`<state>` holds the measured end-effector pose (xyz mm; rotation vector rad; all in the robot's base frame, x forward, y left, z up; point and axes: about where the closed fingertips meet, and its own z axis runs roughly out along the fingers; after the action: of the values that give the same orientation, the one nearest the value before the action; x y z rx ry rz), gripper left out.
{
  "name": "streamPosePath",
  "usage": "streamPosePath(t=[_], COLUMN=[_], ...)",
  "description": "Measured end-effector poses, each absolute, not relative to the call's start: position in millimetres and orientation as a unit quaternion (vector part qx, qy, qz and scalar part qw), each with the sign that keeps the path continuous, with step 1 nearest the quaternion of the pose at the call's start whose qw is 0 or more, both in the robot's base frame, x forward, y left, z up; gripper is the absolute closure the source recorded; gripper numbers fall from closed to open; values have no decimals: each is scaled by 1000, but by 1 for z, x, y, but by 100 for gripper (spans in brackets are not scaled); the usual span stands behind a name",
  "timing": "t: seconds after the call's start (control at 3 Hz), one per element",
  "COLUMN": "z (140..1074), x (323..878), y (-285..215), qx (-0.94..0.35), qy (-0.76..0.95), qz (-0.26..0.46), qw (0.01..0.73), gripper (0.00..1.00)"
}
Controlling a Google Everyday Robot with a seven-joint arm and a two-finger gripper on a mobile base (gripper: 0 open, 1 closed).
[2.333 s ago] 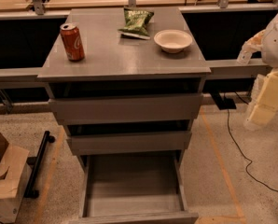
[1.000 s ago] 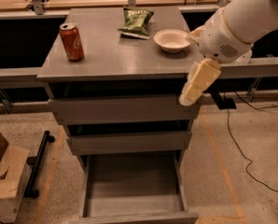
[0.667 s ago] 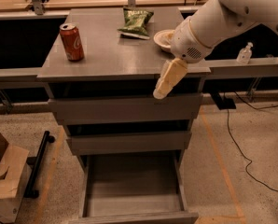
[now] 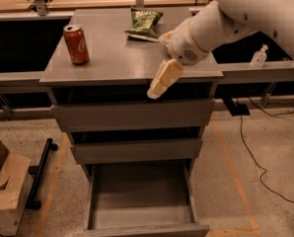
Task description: Place coke can into bottom drawer
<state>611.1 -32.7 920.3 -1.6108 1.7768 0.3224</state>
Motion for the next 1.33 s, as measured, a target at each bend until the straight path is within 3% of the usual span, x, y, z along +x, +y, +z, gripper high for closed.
streamPosePath(t=[0.67,1.33], z=[920,912], x=[707,715], y=[79,89], qx=[-587,-573], qy=[640,650], qz=[187,190], qw=[459,462], gripper=[0,0])
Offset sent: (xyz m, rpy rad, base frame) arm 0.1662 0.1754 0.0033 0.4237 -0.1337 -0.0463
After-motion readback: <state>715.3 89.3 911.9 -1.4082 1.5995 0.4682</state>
